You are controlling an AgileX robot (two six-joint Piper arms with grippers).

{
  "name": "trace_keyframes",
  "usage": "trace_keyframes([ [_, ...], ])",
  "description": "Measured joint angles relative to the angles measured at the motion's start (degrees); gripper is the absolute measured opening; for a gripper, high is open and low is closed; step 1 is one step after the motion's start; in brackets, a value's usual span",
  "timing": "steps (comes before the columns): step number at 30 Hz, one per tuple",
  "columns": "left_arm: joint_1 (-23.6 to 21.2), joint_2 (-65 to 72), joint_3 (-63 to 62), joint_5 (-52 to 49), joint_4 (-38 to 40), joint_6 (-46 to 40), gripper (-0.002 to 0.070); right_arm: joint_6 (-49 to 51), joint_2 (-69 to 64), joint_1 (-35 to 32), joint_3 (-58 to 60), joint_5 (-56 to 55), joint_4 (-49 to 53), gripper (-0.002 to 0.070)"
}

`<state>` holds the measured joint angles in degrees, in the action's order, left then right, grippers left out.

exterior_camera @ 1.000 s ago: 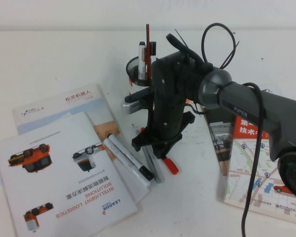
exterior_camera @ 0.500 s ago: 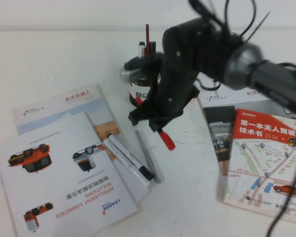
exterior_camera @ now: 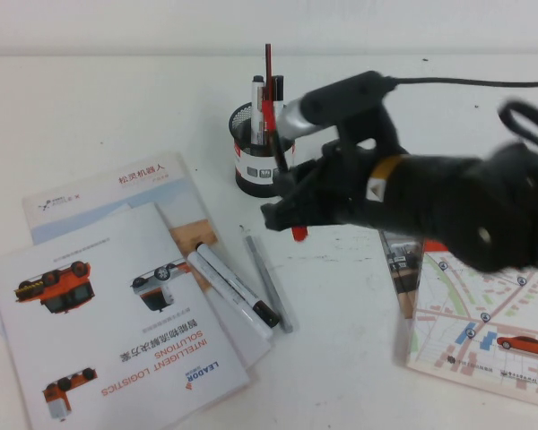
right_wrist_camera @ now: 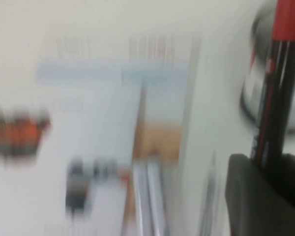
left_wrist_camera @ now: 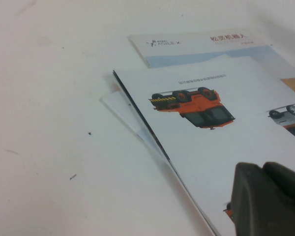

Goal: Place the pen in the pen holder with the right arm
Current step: Place the pen onto the pen holder

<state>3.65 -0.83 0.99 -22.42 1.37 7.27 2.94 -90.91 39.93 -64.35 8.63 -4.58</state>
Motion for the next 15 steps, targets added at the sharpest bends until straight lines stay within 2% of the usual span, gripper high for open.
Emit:
trace_keyframes([
  [5,0.0,0.0,0.0,0.0,0.0,0.0,-0.0002,0.0,2.04,0.0,8.41,-24.1,1.22,0.0069],
  [11,0.0,0.0,0.0,0.0,0.0,0.0,-0.0003,-4.69,-2.05,0.0,9.05,-49.69,2.74,0.0069],
  [15,0.0,0.0,0.0,0.0,0.0,0.0,-0.0003,-8.38,-7.95,0.0,5.88,-58.14,-3.21,0.0069],
])
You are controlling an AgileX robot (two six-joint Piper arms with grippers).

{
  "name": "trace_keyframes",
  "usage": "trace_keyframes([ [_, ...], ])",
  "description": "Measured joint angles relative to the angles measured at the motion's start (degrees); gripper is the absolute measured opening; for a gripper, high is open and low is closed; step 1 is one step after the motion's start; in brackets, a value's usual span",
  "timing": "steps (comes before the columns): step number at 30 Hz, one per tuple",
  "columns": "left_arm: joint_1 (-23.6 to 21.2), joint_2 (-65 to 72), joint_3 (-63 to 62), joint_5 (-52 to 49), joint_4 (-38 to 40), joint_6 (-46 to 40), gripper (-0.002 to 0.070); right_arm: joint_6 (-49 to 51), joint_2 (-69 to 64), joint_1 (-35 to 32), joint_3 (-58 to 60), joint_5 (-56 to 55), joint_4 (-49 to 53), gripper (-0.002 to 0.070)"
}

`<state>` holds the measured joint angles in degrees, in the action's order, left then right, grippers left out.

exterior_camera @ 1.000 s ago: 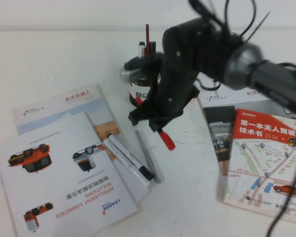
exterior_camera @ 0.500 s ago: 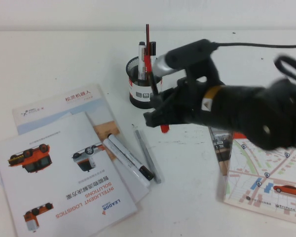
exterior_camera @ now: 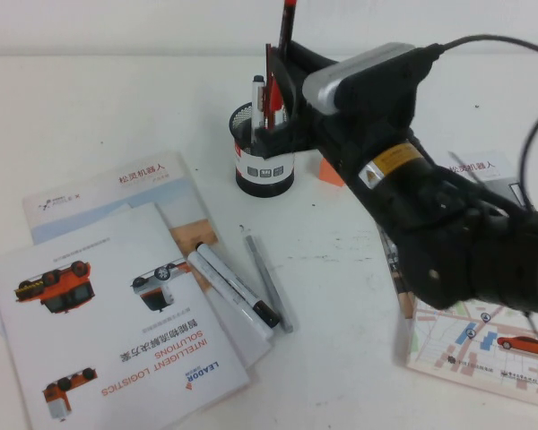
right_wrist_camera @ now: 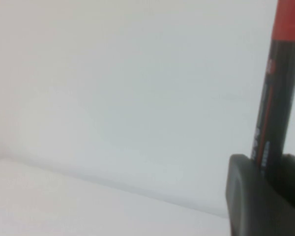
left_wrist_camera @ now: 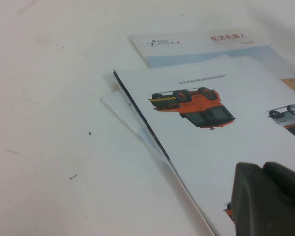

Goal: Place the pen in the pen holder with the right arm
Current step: Place the pen onto the pen holder

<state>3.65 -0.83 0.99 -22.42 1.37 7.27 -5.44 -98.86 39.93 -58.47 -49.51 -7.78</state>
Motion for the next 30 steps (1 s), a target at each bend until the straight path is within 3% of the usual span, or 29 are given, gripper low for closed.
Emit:
trace_keyframes([
  [13,0.0,0.0,0.0,0.0,0.0,0.0,-0.0003,-0.56,-18.33,-3.62,-18.63,2.08,-3.33,0.0069],
  [20,0.0,0.0,0.0,0.0,0.0,0.0,-0.0003,-0.46,-22.91,-5.03,-22.49,6.05,-3.56,0.0069],
  [30,0.0,0.0,0.0,0.0,0.0,0.0,-0.0003,-0.34,-24.71,-5.62,-22.9,10.21,-3.96,0.016],
])
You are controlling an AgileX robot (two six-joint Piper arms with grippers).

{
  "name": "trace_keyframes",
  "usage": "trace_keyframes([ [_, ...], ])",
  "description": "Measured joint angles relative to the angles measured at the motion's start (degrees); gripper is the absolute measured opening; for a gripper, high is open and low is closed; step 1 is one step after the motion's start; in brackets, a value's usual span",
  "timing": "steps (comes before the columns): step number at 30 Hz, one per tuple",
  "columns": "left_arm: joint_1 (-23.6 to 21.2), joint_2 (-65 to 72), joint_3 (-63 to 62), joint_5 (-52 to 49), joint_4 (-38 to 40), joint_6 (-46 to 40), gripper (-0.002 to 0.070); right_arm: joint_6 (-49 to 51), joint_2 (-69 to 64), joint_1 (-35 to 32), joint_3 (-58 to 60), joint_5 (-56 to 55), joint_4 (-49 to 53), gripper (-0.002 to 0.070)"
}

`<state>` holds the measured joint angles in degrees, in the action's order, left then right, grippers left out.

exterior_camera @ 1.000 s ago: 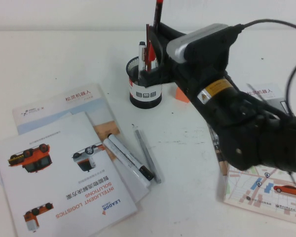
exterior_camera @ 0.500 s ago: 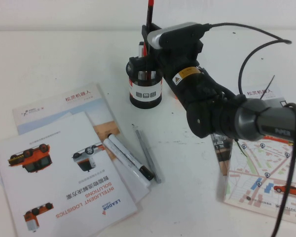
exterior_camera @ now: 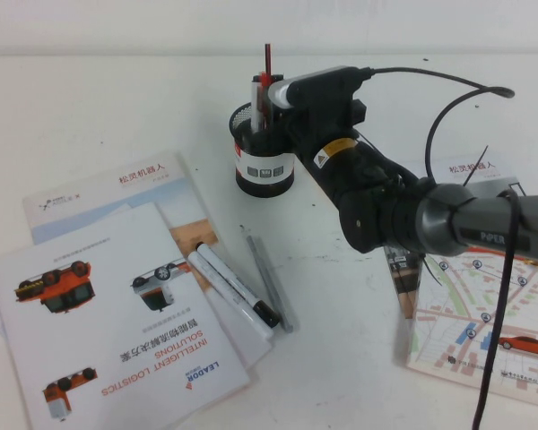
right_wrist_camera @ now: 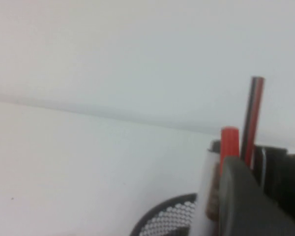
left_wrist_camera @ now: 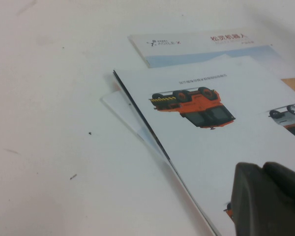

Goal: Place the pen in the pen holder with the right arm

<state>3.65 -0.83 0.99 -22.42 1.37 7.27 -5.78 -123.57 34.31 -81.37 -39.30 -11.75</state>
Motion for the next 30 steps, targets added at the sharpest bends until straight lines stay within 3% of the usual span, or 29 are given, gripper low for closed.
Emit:
trace_keyframes([
  [11,0.0,0.0,0.0,0.0,0.0,0.0,-0.0002,0.0,-0.63,-0.26,0.0,-0.94,-1.16,0.0174],
  [14,0.0,0.0,0.0,0.0,0.0,0.0,-0.0003,0.08,2.34,-0.13,0.4,0.01,-1.94,0.0126],
  [17,0.0,0.0,0.0,0.0,0.0,0.0,-0.0003,0.08,8.41,0.11,0.84,4.84,-2.85,0.0031],
  [20,0.0,0.0,0.0,0.0,0.0,0.0,-0.0003,0.08,16.4,0.34,2.03,10.66,-2.96,-0.0003],
  [30,0.0,0.0,0.0,0.0,0.0,0.0,-0.0003,0.08,38.39,0.47,24.03,11.9,-2.96,-0.0019],
])
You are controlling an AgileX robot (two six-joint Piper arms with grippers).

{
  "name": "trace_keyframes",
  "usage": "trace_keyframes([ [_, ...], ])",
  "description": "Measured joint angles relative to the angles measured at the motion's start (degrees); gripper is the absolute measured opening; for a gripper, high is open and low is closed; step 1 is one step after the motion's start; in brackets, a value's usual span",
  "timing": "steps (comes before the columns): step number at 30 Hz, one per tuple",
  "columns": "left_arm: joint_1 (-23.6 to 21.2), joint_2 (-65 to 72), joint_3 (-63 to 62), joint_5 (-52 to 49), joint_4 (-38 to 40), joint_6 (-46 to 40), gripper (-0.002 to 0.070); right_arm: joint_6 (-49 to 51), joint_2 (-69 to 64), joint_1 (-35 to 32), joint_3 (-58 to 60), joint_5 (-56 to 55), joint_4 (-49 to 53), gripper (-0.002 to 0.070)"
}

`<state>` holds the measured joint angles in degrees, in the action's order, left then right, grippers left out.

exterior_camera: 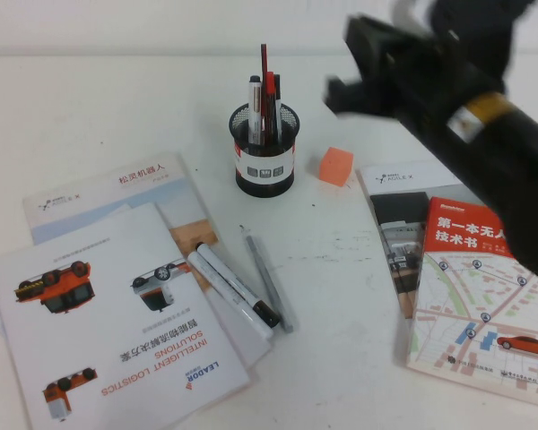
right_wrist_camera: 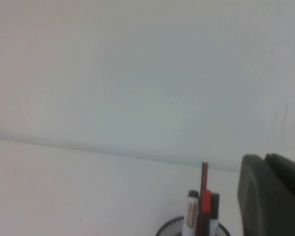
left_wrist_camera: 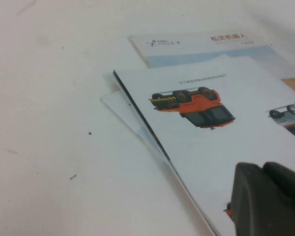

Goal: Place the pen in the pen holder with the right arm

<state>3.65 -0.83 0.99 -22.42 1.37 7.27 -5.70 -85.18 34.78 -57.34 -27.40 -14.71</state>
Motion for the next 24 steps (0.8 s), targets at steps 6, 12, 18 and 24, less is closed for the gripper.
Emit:
trace_keyframes([
  [6,0.0,0.0,0.0,0.0,0.0,0.0,-0.0002,0.0,11.43,0.0,12.72,0.51,0.0,-0.0019],
  [12,0.0,0.0,0.0,0.0,0.0,0.0,-0.0002,0.0,24.11,0.0,21.95,1.6,0.0,-0.0019],
  [18,0.0,0.0,0.0,0.0,0.0,0.0,-0.0003,0.0,34.04,0.0,27.84,3.03,0.0,-0.0019],
  [24,0.0,0.0,0.0,0.0,0.0,0.0,-0.0002,0.0,41.23,0.0,30.45,11.59,0.0,-0.0019],
])
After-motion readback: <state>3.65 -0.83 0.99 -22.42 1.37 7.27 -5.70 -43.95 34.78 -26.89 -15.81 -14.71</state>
